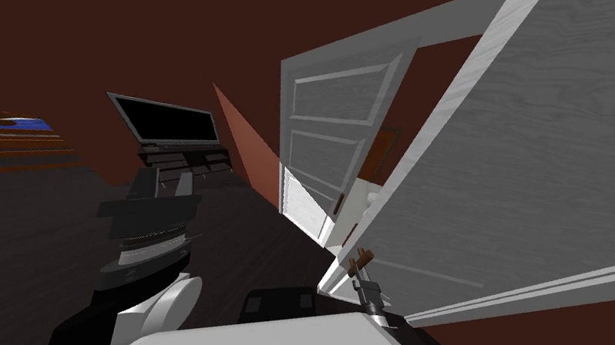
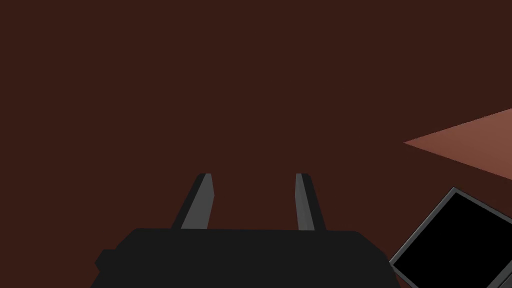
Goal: Pull the door open
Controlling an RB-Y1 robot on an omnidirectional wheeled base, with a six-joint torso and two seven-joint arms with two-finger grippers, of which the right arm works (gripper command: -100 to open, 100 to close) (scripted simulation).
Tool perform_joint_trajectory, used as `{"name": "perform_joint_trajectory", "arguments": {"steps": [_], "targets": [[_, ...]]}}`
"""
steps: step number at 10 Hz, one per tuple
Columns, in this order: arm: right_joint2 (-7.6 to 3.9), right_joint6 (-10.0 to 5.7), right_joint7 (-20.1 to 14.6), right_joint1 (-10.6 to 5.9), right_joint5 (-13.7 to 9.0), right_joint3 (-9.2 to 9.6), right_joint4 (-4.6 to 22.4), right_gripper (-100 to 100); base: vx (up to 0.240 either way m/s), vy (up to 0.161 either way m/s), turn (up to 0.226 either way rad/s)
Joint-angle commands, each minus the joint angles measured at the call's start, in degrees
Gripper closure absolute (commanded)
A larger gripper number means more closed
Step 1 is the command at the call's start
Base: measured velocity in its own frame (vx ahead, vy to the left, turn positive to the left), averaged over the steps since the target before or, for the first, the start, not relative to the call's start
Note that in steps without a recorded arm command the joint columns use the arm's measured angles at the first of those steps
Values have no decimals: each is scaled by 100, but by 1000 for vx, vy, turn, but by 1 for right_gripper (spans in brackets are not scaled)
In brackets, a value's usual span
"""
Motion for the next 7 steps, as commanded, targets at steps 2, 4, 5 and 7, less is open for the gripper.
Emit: {"name": "perform_joint_trajectory", "arguments": {"steps": [2, 4, 5, 7], "targets": [[-80, -138, -136, -13, 70, 92, 89, 100, -246, -29, 142], [-159, -255, -252, -31, 129, 165, 179, 100, -258, -50, 142], [-201, -317, -313, -41, 160, 205, 226, 100, -274, -9, 172], [-208, -311, -321, -41, 168, 218, 248, 100, -185, -10, 64]]}}
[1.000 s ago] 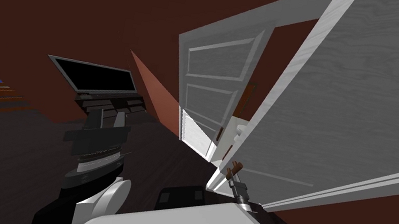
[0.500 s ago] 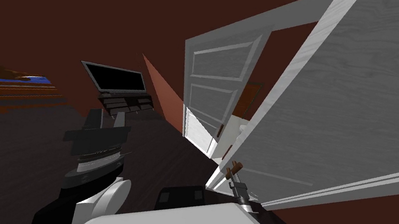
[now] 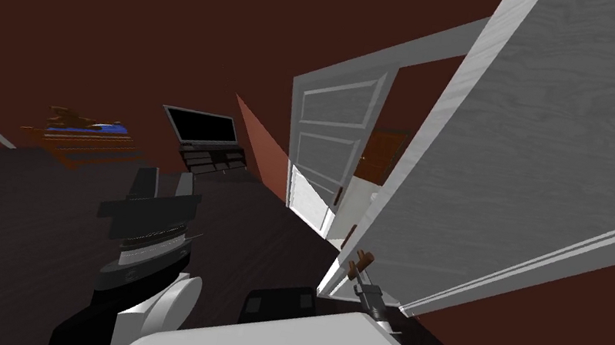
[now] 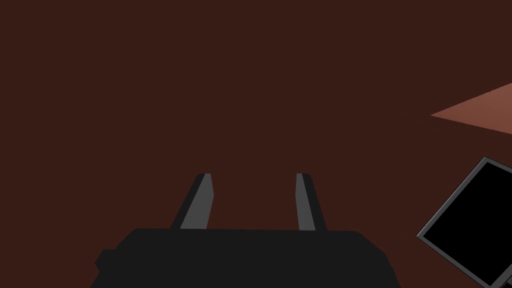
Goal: Pull the door open
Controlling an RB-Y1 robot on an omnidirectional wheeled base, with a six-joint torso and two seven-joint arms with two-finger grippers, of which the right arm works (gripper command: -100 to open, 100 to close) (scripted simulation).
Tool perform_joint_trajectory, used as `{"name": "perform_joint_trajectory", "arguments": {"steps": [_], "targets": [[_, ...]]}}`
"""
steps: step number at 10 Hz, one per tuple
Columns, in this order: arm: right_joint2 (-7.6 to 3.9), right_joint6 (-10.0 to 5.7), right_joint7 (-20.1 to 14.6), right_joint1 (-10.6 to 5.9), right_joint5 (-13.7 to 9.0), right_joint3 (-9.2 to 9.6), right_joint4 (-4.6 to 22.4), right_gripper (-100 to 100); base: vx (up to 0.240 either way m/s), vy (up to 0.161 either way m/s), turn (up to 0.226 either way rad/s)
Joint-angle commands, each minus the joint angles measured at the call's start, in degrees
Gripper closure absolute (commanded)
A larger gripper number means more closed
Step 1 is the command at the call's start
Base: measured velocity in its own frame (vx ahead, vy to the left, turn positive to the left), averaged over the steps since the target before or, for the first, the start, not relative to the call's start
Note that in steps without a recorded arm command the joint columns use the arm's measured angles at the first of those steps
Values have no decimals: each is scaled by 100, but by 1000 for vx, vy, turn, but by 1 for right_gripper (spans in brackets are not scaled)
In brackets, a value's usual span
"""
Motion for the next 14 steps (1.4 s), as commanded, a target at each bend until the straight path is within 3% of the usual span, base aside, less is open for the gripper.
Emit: {"name": "perform_joint_trajectory", "arguments": {"steps": [1, 8, 9, 14], "targets": [[-38, -72, -61, -19, 28, 41, 60, 100, -153, -30, 113], [-237, -450, -378, -117, 171, 255, 376, 100, -238, -42, 142], [-212, -388, -341, -113, 164, 247, 349, 100, -99, -10, 18], [-298, -645, -486, -137, 180, 400, 576, 100, -182, -36, 142]]}}
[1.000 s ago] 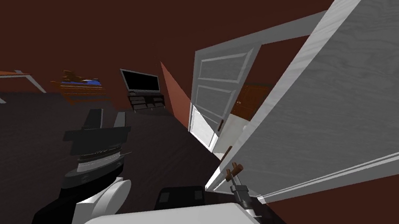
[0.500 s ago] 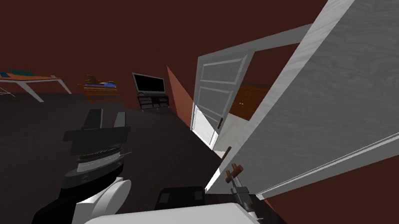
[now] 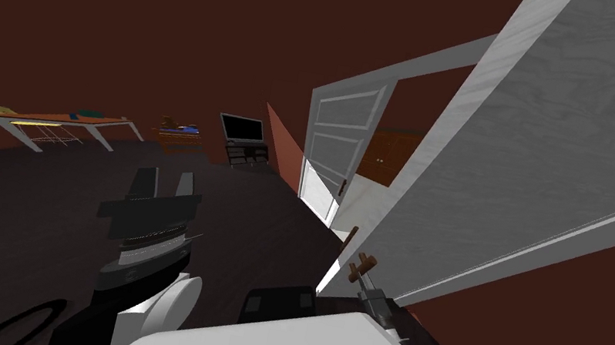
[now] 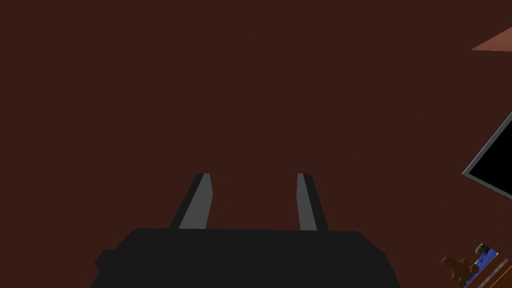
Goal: Pull the door open
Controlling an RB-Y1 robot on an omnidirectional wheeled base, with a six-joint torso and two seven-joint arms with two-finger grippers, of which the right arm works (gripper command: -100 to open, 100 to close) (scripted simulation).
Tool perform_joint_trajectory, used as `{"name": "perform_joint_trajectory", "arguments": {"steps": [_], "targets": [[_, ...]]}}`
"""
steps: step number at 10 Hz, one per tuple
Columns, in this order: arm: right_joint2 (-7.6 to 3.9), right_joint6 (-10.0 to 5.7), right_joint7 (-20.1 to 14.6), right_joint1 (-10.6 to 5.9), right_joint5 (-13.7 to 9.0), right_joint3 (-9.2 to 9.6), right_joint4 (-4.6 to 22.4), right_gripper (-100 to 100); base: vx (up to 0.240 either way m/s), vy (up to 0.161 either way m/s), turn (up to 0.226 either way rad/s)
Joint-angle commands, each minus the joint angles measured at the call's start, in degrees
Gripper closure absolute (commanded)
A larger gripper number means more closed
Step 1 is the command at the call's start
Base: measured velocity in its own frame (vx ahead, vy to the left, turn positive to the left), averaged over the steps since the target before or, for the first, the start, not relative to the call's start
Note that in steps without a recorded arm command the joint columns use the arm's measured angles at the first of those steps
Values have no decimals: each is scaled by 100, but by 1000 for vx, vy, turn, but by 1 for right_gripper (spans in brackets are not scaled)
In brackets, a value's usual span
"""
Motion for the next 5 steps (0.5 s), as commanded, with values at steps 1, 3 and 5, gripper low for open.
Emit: {"name": "perform_joint_trajectory", "arguments": {"steps": [1, 3, 5], "targets": [[-21, -117, -53, -9, 11, 59, 89, 100, -200, -66, 165], [-57, -222, -109, -23, 14, 113, 173, 100, -190, -34, 142], [-89, -313, -156, -36, 17, 159, 246, 100, -207, -36, 104]]}}
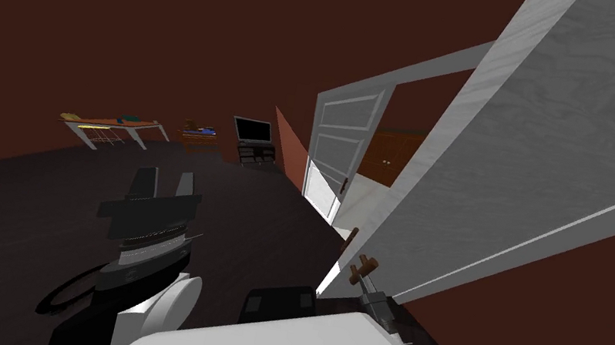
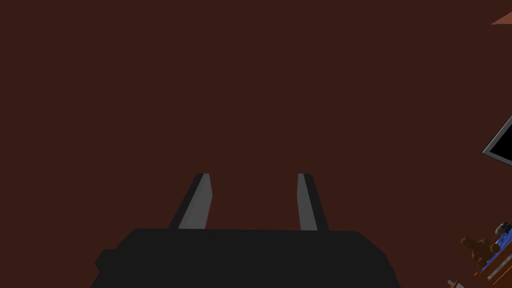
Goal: Pull the door open
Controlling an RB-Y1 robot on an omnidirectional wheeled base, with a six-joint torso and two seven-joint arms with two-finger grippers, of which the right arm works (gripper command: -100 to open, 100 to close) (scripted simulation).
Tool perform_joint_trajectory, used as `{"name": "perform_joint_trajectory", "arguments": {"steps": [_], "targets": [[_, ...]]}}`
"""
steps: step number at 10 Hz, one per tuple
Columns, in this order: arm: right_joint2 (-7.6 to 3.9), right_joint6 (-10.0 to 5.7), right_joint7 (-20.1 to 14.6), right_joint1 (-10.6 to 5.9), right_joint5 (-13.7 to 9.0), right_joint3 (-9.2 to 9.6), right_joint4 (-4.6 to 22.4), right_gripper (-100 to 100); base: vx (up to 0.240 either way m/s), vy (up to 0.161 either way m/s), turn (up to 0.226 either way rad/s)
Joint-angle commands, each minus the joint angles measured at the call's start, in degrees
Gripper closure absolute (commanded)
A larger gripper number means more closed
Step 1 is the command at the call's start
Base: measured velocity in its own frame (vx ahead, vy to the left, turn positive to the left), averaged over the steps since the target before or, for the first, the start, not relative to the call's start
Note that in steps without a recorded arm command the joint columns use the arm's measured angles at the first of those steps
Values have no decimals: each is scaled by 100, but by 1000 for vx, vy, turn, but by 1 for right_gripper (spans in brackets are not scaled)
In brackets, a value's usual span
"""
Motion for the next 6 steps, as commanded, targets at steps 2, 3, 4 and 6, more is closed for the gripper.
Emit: {"name": "perform_joint_trajectory", "arguments": {"steps": [2, 3, 4, 6], "targets": [[-11, -32, -43, -28, 23, 35, 65, 100, -117, -11, 74], [-15, -40, -53, -38, 27, 41, 79, 100, -155, -29, 94], [-25, -61, -77, -60, 38, 54, 110, 100, -150, -39, 102], [-46, -109, -130, -112, 64, 84, 182, 100, -206, -58, 137]]}}
